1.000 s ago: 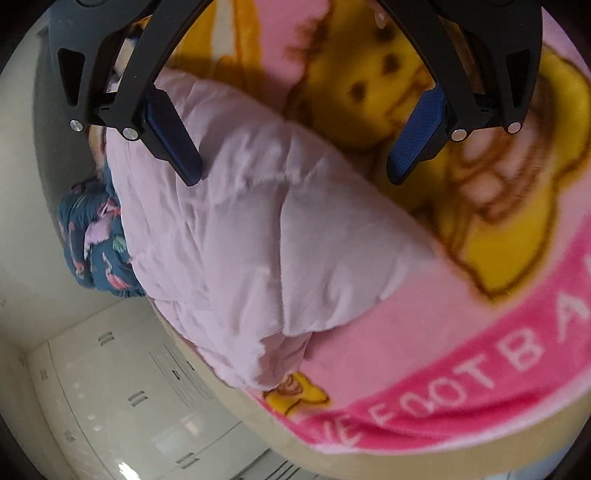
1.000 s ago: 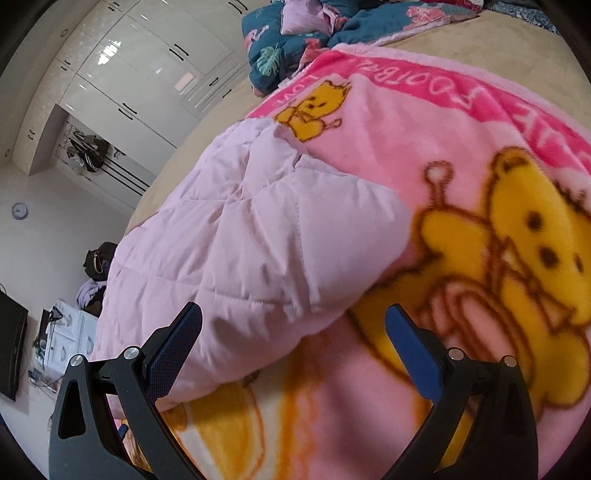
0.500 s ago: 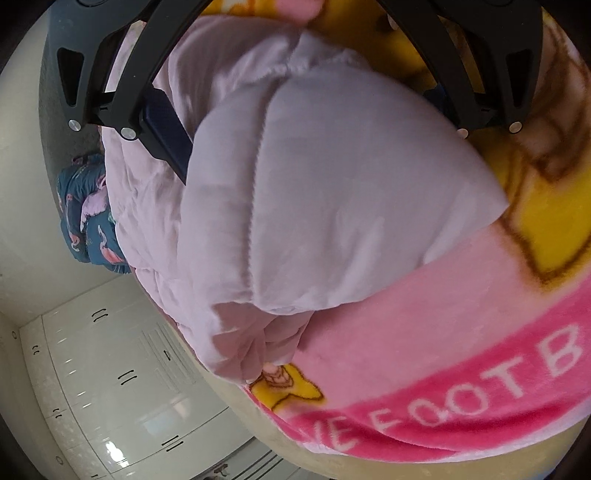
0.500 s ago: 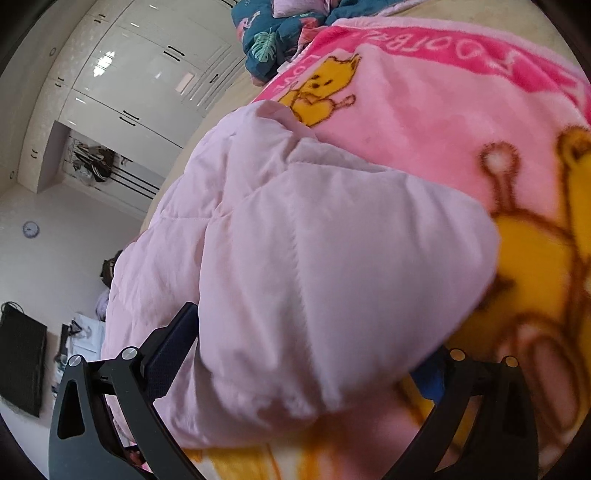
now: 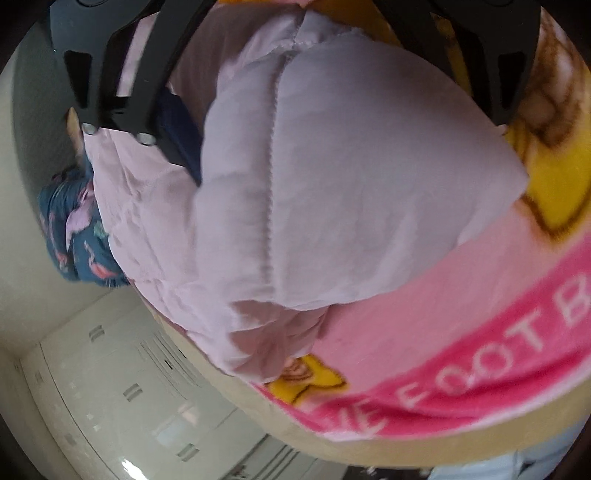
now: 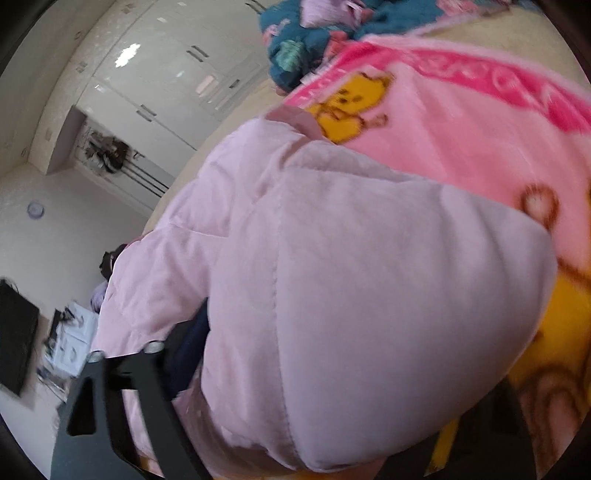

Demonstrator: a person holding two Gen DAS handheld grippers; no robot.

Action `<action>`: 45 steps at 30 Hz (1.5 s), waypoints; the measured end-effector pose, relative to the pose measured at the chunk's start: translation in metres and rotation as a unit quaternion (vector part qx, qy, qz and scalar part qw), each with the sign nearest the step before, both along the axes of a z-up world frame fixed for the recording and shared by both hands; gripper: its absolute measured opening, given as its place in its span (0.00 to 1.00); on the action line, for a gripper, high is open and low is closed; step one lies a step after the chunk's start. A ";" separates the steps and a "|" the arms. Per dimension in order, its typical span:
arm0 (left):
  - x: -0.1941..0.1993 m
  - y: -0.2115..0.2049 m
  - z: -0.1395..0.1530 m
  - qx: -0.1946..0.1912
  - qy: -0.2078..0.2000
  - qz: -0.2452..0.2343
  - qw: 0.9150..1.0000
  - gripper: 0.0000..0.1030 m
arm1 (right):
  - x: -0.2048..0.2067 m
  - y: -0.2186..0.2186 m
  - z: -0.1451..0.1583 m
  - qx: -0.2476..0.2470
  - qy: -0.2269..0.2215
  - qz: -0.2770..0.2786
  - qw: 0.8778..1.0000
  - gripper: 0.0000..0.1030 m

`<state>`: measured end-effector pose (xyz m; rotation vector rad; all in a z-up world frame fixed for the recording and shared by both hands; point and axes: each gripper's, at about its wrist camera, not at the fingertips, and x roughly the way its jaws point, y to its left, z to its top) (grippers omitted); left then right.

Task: Fold large clothes

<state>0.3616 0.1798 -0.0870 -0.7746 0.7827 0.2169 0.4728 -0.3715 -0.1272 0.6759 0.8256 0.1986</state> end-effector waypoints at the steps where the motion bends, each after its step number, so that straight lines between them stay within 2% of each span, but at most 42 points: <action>1: -0.001 -0.002 0.006 0.010 -0.006 -0.006 1.000 0.61 | -0.001 0.002 0.004 -0.009 -0.008 0.007 1.000 0.63; 2: -0.001 -0.005 0.011 0.022 -0.012 -0.013 1.000 0.56 | -0.001 0.002 0.007 -0.014 -0.012 0.012 1.000 0.57; 4: -0.003 -0.010 0.022 0.042 -0.025 -0.025 0.998 0.40 | -0.004 0.004 0.015 -0.023 -0.019 0.020 0.999 0.48; 7: -0.006 -0.021 0.038 0.079 -0.037 -0.045 0.995 0.30 | -0.010 0.017 0.034 -0.075 -0.040 0.042 0.996 0.37; 10: -0.013 -0.025 0.053 0.094 -0.051 -0.057 0.993 0.27 | -0.018 0.027 0.054 -0.107 -0.067 0.062 0.990 0.33; 14: -0.030 -0.031 0.078 0.118 -0.070 -0.072 0.988 0.26 | -0.031 0.039 0.086 -0.133 -0.115 0.087 0.981 0.30; 18: -0.053 -0.038 0.100 0.132 -0.088 -0.079 0.984 0.26 | -0.057 0.057 0.124 -0.176 -0.167 0.126 0.962 0.28; 25: -0.091 -0.043 0.115 0.138 -0.096 -0.080 0.982 0.26 | -0.100 0.067 0.154 -0.212 -0.197 0.153 0.945 0.28; 35: -0.136 -0.051 0.115 0.149 -0.083 -0.083 0.982 0.26 | -0.148 0.060 0.152 -0.216 -0.198 0.159 0.943 0.28; 45: -0.164 -0.056 0.113 0.162 -0.071 -0.090 0.980 0.26 | -0.185 0.053 0.149 -0.215 -0.194 0.163 0.943 0.28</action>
